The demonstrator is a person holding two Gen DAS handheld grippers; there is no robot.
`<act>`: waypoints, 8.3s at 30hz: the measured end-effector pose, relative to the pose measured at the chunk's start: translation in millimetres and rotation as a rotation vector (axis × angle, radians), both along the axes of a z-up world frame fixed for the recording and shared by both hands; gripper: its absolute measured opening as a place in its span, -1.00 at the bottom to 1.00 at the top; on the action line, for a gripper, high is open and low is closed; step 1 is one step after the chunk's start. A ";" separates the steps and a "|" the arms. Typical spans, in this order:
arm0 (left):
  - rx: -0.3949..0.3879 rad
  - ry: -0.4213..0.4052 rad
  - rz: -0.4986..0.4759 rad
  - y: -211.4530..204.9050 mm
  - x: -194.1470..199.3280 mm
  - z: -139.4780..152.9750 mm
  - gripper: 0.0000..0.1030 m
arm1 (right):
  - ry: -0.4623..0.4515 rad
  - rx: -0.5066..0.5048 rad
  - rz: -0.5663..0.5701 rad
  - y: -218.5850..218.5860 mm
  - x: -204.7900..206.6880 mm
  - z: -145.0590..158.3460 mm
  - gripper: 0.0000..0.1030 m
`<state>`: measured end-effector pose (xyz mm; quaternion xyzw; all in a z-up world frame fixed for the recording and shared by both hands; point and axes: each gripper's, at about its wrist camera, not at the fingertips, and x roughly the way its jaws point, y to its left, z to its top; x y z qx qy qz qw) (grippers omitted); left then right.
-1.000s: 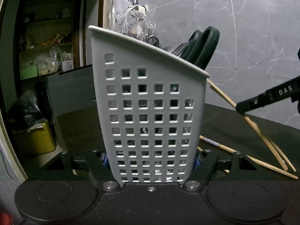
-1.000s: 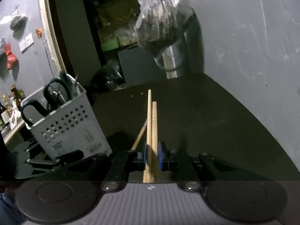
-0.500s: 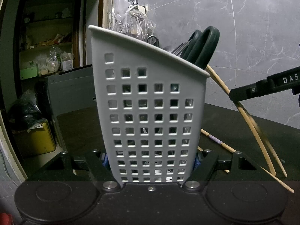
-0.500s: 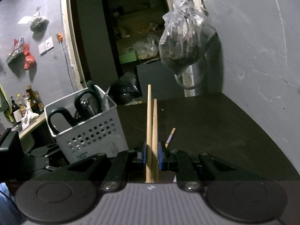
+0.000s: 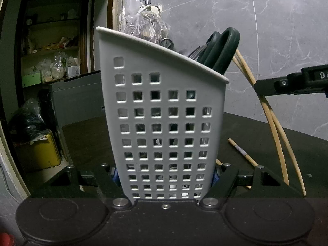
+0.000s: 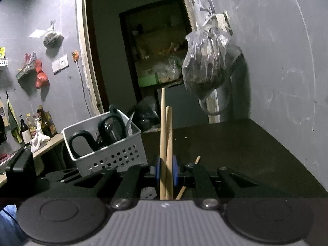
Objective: Organize utensils
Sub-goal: 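Lift the two plain chopsticks upright with the right tool, then lower the chopsticks into the white basket and open the right tool, then move the right tool down over the purple-banded chopsticks, then close the right tool on the two purple-banded chopsticks, then lift the purple-banded chopsticks upright with the right tool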
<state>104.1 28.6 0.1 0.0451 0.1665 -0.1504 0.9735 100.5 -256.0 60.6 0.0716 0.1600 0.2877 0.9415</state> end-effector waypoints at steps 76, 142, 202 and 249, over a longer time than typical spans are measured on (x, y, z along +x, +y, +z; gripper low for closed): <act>-0.007 0.003 -0.003 2.7 4.3 -4.9 0.47 | -0.195 0.101 0.205 68.5 14.4 52.5 0.18; -0.008 0.001 -0.004 3.7 3.1 -3.6 0.48 | 0.470 -0.171 -0.222 79.3 166.8 -52.6 0.04; -0.006 -0.002 0.000 2.0 1.2 -2.9 0.48 | 0.152 0.006 -0.101 4.5 51.7 -16.1 -0.75; -0.015 -0.010 -0.005 5.9 -2.5 1.2 0.50 | -0.318 0.400 0.125 74.9 80.3 103.4 -0.72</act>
